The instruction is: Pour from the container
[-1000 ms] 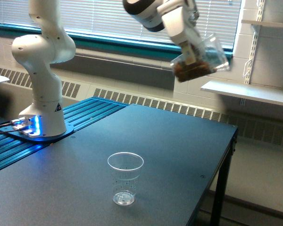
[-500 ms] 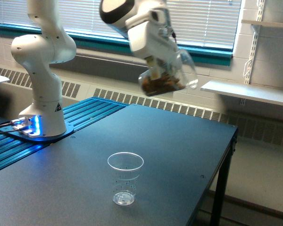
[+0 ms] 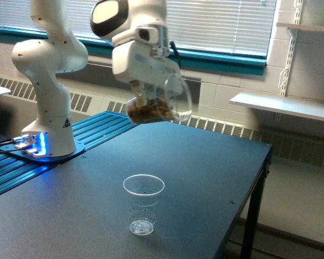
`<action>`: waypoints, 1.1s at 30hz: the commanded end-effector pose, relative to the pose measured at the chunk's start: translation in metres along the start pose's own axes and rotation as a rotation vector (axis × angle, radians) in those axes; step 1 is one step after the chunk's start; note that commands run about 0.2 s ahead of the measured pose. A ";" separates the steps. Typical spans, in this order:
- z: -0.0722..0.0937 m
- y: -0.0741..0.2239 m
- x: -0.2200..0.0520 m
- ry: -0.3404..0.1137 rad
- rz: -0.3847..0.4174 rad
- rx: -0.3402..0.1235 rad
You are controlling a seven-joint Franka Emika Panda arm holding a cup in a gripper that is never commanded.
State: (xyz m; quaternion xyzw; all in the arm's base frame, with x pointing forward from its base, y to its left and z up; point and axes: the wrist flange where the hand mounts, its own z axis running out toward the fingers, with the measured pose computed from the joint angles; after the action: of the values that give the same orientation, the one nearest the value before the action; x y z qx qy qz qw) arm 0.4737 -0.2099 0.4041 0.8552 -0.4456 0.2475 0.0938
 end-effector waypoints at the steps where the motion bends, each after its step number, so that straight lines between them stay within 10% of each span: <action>1: 0.001 0.015 -0.008 0.004 0.027 -0.011; 33: 0.047 0.075 -0.065 -0.118 0.063 -0.152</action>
State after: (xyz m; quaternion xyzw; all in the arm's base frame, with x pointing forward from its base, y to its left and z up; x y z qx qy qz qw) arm 0.4008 -0.2234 0.3336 0.8497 -0.4834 0.1742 0.1182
